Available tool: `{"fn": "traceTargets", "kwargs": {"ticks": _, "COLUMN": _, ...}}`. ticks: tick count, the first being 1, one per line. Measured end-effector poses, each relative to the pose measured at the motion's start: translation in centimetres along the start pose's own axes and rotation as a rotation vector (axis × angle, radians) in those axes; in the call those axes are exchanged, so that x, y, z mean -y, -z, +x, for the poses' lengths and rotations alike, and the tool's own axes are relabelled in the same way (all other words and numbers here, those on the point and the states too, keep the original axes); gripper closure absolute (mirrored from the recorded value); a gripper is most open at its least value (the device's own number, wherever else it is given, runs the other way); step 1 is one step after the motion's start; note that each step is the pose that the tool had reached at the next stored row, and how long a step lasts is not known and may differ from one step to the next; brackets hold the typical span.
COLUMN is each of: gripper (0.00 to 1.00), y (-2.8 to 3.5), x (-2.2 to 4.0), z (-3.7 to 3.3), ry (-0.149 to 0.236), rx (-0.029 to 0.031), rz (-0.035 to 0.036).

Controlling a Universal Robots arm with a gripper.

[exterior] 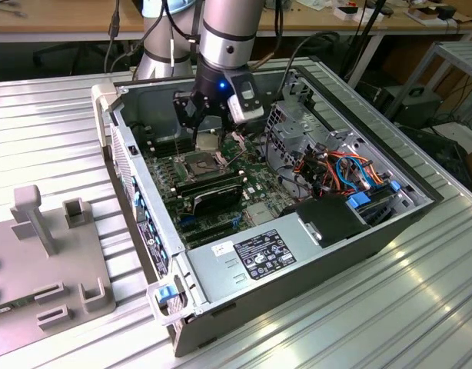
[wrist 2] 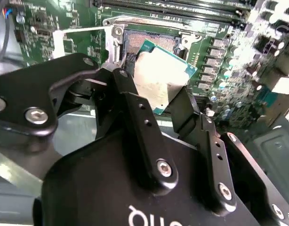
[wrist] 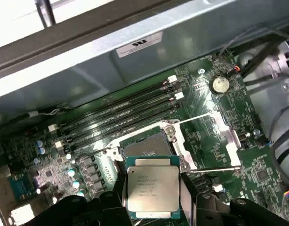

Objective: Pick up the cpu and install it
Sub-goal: 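Place the cpu into insertion slot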

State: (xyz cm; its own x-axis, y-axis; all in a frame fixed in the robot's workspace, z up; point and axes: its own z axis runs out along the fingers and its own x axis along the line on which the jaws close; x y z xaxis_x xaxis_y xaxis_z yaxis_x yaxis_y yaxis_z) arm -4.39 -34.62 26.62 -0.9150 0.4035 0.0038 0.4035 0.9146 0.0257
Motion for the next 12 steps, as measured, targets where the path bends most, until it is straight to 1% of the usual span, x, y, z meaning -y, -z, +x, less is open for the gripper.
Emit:
{"fn": "traceTargets", "kwargs": {"ticks": 1, "gripper": 0.45, "y": -0.02, "x": 0.00, "z": 0.00, "ry": -0.033, "rx": 0.0009, "rz": -0.0001}}
{"fn": "traceTargets", "kwargs": {"ticks": 7, "gripper": 0.45, "y": -0.08, "x": 0.00, "z": 0.00, "ry": -0.119, "rx": 0.0031, "rz": -0.0004}}
{"fn": "traceTargets", "kwargs": {"ticks": 8, "gripper": 0.45, "y": -0.10, "x": 0.00, "z": 0.00, "ry": -0.143, "rx": 0.0037, "rz": -0.0005}}
{"fn": "traceTargets", "kwargs": {"ticks": 10, "gripper": 0.45, "y": -0.13, "x": 0.00, "z": 0.00, "ry": -0.176, "rx": 0.0046, "rz": -0.0007}}
{"fn": "traceTargets", "kwargs": {"ticks": 11, "gripper": 0.45, "y": -0.15, "x": 0.00, "z": 0.00, "ry": -0.202, "rx": 0.0052, "rz": -0.0008}}
{"fn": "traceTargets", "kwargs": {"ticks": 12, "gripper": 0.45, "y": -0.17, "x": 0.01, "z": 0.00, "ry": -0.220, "rx": 0.0057, "rz": -0.0008}}
